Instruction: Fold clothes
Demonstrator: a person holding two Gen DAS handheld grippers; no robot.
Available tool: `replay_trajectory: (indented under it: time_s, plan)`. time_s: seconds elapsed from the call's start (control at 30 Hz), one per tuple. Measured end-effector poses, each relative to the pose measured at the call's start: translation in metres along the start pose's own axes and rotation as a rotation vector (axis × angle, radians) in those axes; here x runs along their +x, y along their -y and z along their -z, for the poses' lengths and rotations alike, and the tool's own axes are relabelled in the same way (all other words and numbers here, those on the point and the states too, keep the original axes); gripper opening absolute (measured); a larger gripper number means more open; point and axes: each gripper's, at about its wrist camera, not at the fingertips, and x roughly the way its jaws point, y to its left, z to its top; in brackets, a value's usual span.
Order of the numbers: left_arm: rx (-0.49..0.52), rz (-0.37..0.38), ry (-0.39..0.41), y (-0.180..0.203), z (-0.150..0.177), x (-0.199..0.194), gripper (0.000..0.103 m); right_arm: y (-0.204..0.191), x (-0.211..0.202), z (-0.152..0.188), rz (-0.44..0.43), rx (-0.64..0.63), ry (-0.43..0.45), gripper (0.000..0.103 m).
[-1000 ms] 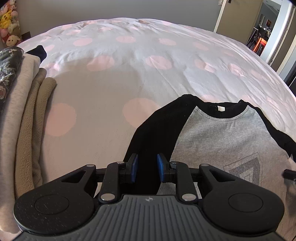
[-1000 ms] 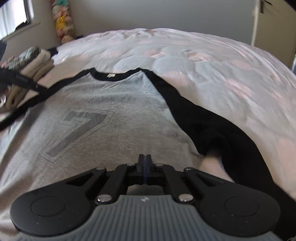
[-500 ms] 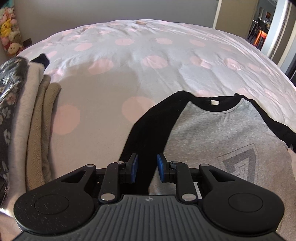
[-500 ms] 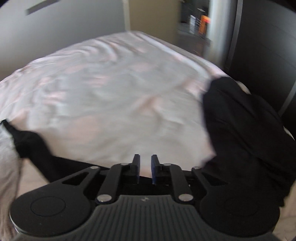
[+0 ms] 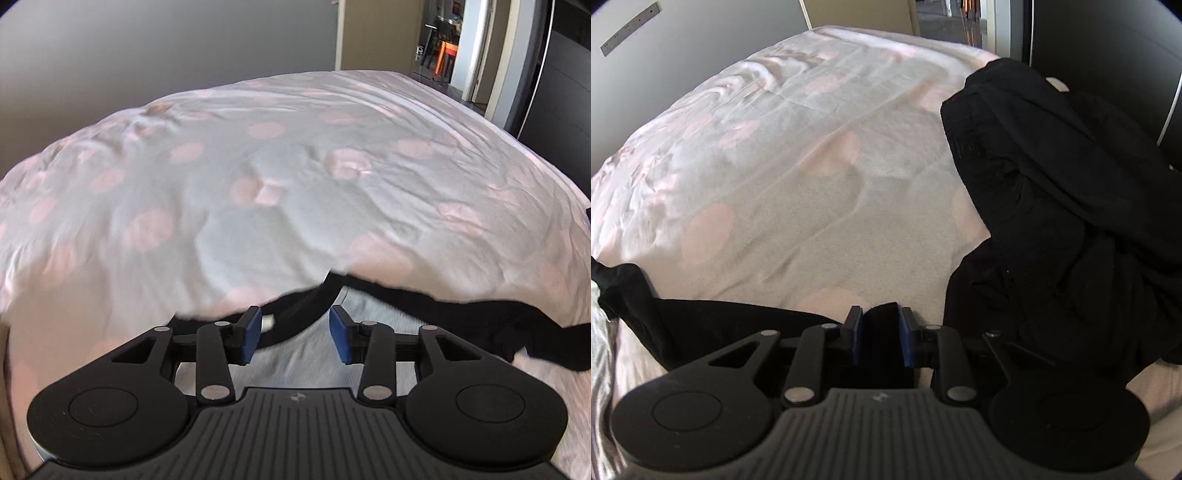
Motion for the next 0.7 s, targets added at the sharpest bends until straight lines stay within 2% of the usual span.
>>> replay_trajectory:
  time_s: [0.13,0.23,0.4,0.5,0.53,0.6,0.7]
  plan:
    - [0.031,0.0,-0.022,0.02,-0.026,0.04,0.041,0.005,0.003,-0.001,-0.027,-0.003,-0.014,0.024]
    - [0.081,-0.009,-0.077,0.031,-0.032,0.069,0.041,0.008,0.004,0.001,-0.042,0.0,-0.014,0.024]
    - [0.109,0.027,-0.152,0.037,-0.017,0.095,0.041,0.013,0.007,0.001,-0.068,0.004,-0.018,0.024]
    - [0.131,0.046,-0.12,0.04,-0.003,0.089,0.041,0.013,0.006,0.001,-0.067,0.006,-0.016,0.024]
    - [0.134,0.053,-0.112,0.04,0.0,0.087,0.038,0.011,0.005,0.002,-0.06,-0.003,-0.014,0.023]
    - [0.119,0.062,-0.102,0.041,0.003,0.082,0.014,0.006,0.004,0.003,-0.035,-0.035,-0.009,0.014]
    - [0.077,0.052,-0.066,0.041,-0.002,0.072,0.012,0.003,-0.009,0.0,-0.015,-0.039,0.024,0.007]
